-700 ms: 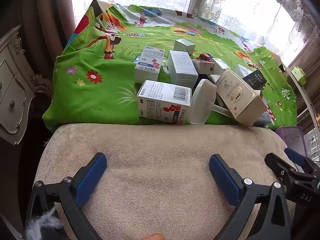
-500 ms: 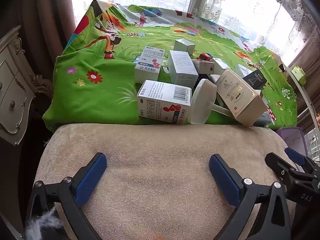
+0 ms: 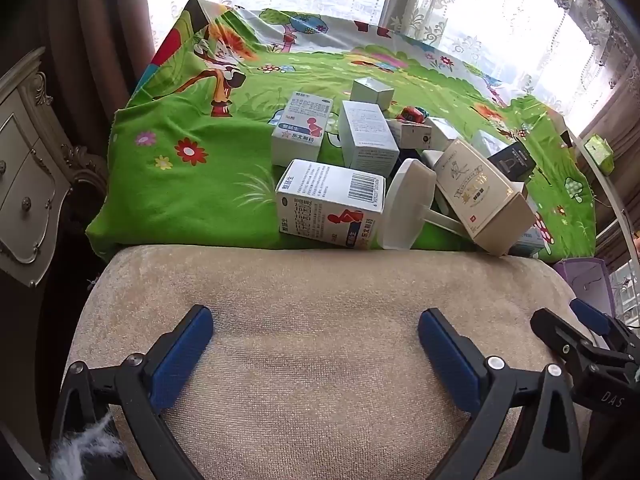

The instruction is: Organize rigid objects

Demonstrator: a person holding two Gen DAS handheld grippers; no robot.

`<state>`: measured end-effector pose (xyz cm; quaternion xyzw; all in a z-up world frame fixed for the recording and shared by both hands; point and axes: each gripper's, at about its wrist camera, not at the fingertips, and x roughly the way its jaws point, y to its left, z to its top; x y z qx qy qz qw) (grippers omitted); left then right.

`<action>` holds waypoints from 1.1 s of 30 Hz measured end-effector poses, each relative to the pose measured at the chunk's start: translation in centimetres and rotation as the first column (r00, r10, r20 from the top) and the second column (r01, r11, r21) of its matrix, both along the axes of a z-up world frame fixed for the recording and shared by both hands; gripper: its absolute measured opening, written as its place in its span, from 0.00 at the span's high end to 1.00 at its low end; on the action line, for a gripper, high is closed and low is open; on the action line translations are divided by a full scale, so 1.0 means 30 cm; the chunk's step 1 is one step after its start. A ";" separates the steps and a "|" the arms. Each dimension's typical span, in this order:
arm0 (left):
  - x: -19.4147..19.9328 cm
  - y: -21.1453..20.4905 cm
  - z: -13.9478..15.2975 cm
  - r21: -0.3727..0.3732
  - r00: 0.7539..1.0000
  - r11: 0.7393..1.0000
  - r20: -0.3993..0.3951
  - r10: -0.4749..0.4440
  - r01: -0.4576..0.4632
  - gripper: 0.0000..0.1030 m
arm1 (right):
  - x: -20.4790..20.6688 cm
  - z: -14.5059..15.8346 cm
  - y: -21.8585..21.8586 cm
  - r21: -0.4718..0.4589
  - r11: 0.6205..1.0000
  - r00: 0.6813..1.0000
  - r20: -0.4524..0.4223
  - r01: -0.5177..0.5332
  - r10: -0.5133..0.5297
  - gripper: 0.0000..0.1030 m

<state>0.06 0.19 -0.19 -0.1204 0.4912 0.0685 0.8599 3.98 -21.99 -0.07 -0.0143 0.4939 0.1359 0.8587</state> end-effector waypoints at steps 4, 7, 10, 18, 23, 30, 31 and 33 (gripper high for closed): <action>-0.002 -0.005 0.006 0.003 1.000 1.000 -0.003 0.005 -0.005 0.00 | -0.009 -0.001 -0.001 0.005 1.000 1.000 0.012 0.004 -0.004 0.00; 0.004 -0.006 0.007 -0.001 1.000 1.000 -0.003 0.009 -0.009 0.00 | 0.000 -0.002 0.003 0.001 1.000 1.000 0.014 0.004 -0.004 0.00; 0.004 -0.008 0.006 0.003 1.000 1.000 0.003 0.006 -0.006 0.00 | -0.007 -0.003 -0.003 0.012 1.000 1.000 0.022 0.005 -0.005 0.00; -0.006 -0.009 0.008 0.003 1.000 1.000 0.018 0.002 -0.002 0.00 | 0.001 -0.006 -0.004 0.020 1.000 1.000 0.023 0.005 -0.006 0.00; -0.009 -0.001 0.010 -0.012 1.000 1.000 0.024 0.007 -0.006 0.00 | 0.004 -0.005 0.000 0.013 1.000 1.000 0.014 0.004 -0.004 0.00; -0.007 0.008 0.018 -0.028 1.000 1.000 0.027 0.006 -0.006 0.00 | 0.014 0.001 -0.021 0.045 0.998 0.999 -0.025 -0.039 0.040 0.00; -0.005 0.012 0.020 -0.034 1.000 0.999 0.028 0.006 -0.005 0.00 | 0.015 0.001 -0.021 0.046 0.998 0.998 -0.031 -0.045 0.046 0.00; 0.000 0.019 0.024 -0.046 1.000 0.999 0.028 0.002 0.000 0.00 | 0.018 0.003 -0.025 0.058 0.998 0.998 -0.037 -0.039 0.041 0.00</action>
